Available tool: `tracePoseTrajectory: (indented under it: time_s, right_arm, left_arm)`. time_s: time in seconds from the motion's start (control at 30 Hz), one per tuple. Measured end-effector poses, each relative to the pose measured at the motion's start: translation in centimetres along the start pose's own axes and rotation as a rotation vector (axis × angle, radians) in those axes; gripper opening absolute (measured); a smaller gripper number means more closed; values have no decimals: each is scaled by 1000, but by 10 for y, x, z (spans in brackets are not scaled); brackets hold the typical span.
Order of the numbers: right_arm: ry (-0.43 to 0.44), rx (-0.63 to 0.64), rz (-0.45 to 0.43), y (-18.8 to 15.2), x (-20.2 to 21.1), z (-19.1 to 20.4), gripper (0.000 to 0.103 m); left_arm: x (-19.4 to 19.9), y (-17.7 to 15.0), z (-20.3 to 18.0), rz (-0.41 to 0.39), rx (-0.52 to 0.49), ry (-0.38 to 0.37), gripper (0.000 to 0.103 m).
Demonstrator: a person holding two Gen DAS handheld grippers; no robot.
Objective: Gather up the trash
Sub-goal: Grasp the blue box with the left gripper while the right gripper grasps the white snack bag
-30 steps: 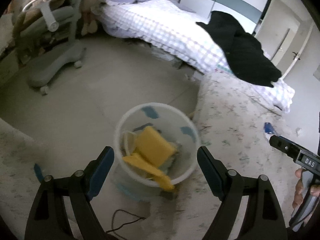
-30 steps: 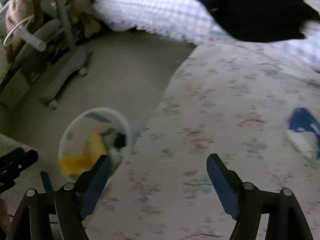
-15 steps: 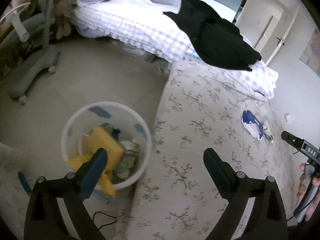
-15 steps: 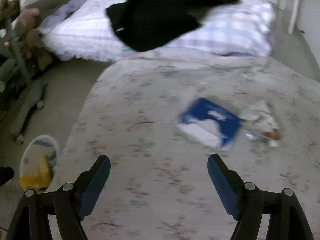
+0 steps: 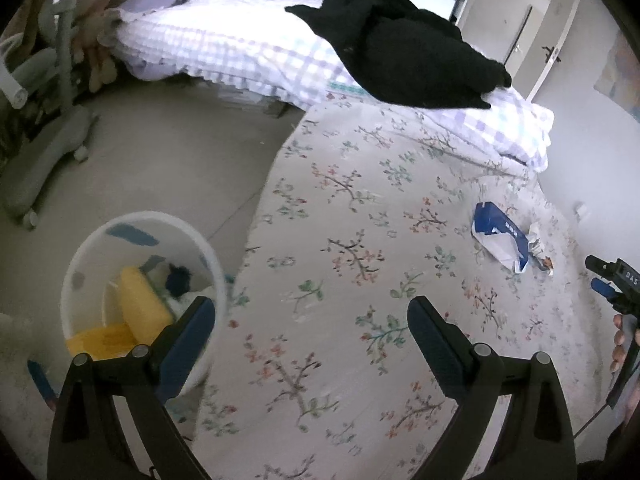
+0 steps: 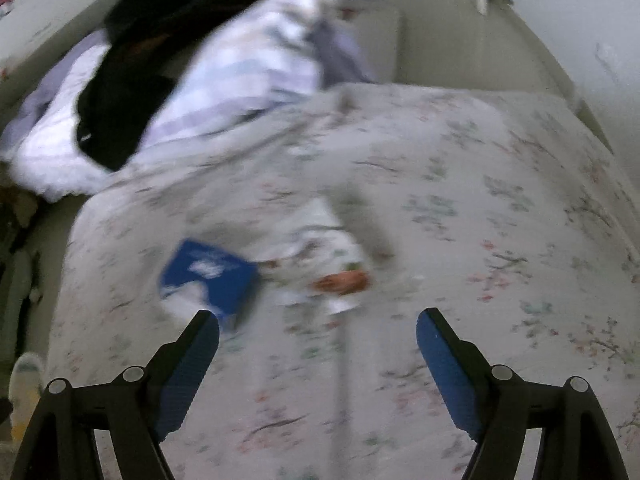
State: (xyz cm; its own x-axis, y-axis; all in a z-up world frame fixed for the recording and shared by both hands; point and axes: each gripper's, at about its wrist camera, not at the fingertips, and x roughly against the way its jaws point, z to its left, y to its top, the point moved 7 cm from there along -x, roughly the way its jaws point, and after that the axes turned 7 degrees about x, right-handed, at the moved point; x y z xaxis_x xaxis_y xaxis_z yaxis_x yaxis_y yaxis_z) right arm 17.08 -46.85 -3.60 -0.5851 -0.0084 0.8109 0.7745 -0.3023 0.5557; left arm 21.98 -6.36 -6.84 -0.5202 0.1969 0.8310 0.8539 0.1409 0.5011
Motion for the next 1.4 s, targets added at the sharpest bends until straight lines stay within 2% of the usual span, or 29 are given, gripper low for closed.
tracePoseTrajectory:
  time_s: [0.17,0.43,0.53,0.6,0.63,0.67,0.8,0.83,0.93,1.0,1.17,1.4]
  right_arm:
    - [-3,-72,36,0,-29,-36,85]
    - [43,-67,33,1,-75,-39,83]
    - [59,-72,44,-1,-91,-36,73]
    - [42,-46,20,2,-95,-32,60]
    - [50,-29,15,4,-97,-28,41]
    - [70,-6,25,4,-100,-22,34]
    - [106,35,47,2,-98,-11,27]
    - [111,36,51,2,-96,-10,20]
    - [98,20,39,7,-81,-20,16]
    - [80,-3,22,9,-71,-31,14]
    - [17,-122,8,9,-44,-76,14]
    - [6,-209,12,3,-30,-114,14]
  left_arm:
    - [-18,-4,-29,20,-39,-3,98]
    - [-45,-11,-72,45,-52,-22,98]
    - [-54,-13,-89,67,-70,-38,98]
    - [-56,-12,-101,66,-81,-49,98]
    - [-55,-12,-105,66,-88,-51,98]
    - [-55,-11,-111,65,-100,-51,98]
    - [-56,-12,-131,81,-146,-17,98]
    - [-57,-12,-135,91,-145,-10,98]
    - [-60,-6,-154,98,-119,8,98]
    - [-64,-3,-172,115,-90,-7,98]
    - [-88,-2,-222,160,-36,-10,98]
    - [-121,-3,-266,147,50,30,98]
